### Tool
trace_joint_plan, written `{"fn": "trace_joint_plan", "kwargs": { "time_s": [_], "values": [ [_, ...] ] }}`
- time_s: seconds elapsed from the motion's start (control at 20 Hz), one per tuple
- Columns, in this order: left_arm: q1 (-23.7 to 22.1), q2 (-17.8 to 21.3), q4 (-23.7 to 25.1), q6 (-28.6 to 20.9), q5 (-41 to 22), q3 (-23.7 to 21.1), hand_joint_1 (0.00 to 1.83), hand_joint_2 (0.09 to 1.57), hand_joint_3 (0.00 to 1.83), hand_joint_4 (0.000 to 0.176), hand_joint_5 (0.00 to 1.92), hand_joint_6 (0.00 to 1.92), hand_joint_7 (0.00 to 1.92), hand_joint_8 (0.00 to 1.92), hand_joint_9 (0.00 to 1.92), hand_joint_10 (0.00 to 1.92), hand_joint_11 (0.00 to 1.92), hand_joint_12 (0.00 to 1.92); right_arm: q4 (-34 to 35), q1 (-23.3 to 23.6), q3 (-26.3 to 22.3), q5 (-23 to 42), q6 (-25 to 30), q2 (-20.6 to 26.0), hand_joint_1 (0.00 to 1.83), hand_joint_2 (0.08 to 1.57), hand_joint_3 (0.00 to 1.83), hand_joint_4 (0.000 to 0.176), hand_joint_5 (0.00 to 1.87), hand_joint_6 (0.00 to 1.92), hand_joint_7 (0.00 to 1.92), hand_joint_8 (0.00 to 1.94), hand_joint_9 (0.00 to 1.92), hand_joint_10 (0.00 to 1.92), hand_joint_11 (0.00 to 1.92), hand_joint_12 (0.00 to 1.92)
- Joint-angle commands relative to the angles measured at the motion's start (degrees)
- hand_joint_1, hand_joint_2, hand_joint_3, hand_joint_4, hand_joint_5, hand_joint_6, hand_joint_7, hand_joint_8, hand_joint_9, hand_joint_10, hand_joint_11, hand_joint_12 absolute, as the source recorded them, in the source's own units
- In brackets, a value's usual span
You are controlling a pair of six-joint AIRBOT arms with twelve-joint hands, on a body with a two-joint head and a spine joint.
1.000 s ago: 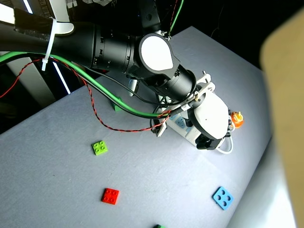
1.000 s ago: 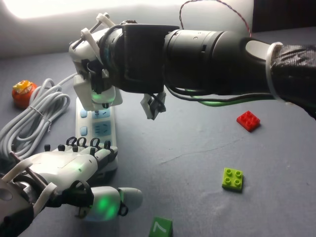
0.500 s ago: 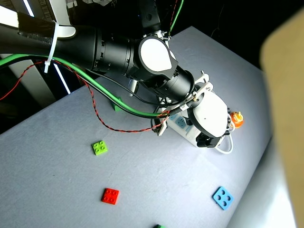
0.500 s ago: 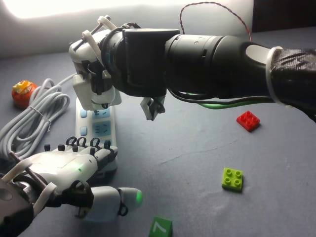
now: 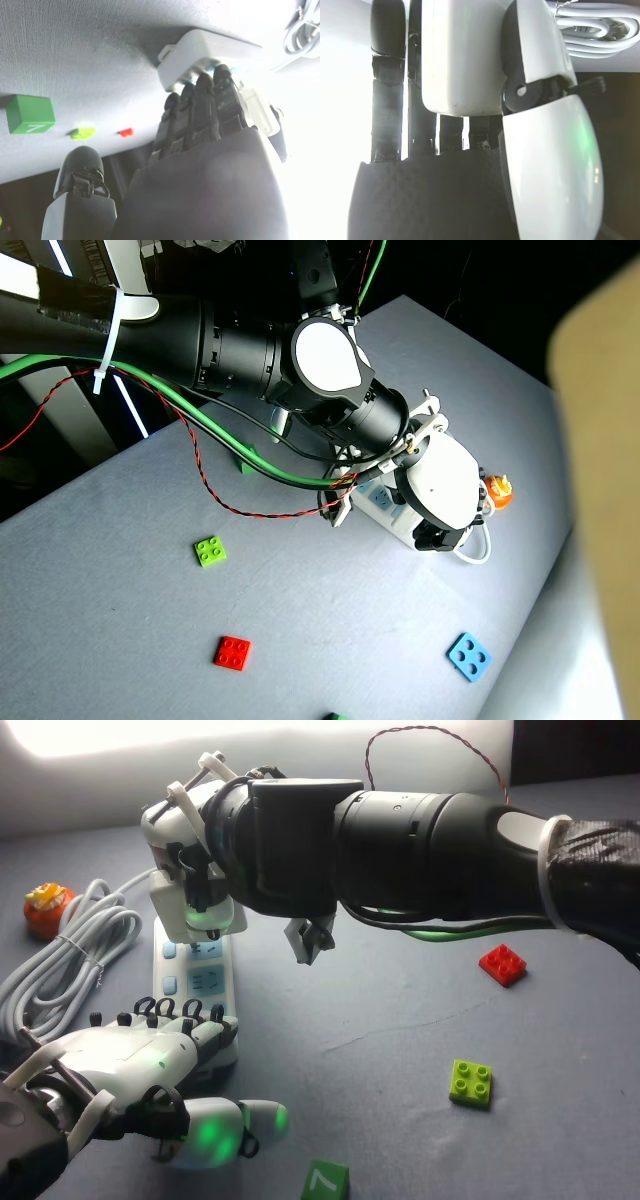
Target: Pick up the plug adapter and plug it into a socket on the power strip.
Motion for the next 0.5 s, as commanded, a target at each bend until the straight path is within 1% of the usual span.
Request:
{"fn": "trace_joint_plan", "kwargs": {
  "time_s": [0.0, 0.1, 0.3, 0.45],
  "values": [
    [-0.09, -0.15, 2.00, -0.29, -1.18, 0.14, 0.00, 1.17, 0.00, 0.000, 0.00, 0.00, 0.01, 0.00, 0.00, 0.00, 0.00, 0.00, -1.52, 0.31, -0.20, 0.94, -1.01, 0.14, 1.24, 1.10, 0.00, 0.000, 0.93, 0.98, 1.13, 0.84, 1.33, 0.00, 0.82, 0.95],
    [-0.10, -0.15, 2.00, -0.41, -1.18, 0.12, 0.00, 1.18, 0.00, 0.000, 0.00, 0.00, 0.02, 0.00, 0.00, 0.00, 0.00, 0.00, 2.64, 0.52, -0.20, 0.16, -3.49, 0.10, 1.24, 1.09, 0.00, 0.000, 0.95, 0.95, 1.15, 0.81, 1.34, 0.01, 0.84, 0.95],
    [-0.08, -0.15, 2.00, -0.46, -1.17, 0.04, 0.00, 1.18, 0.00, 0.000, 0.00, 0.00, 0.01, 0.00, 0.00, 0.00, 0.00, 0.00, 3.02, 0.60, -0.21, -0.97, -3.31, -0.02, 1.25, 1.08, 0.00, 0.000, 0.96, 0.94, 1.16, 0.79, 1.34, 0.01, 0.85, 0.93],
    [-0.03, -0.15, 2.00, -0.46, -1.17, 0.02, 0.00, 1.18, 0.00, 0.000, 0.00, 0.00, 0.02, 0.00, 0.00, 0.00, 0.00, 0.00, 3.02, 0.42, -0.20, -0.23, -3.18, -0.02, 1.24, 1.10, 0.00, 0.000, 0.92, 0.99, 1.13, 0.83, 1.32, 0.00, 0.82, 0.92]
  ]
}}
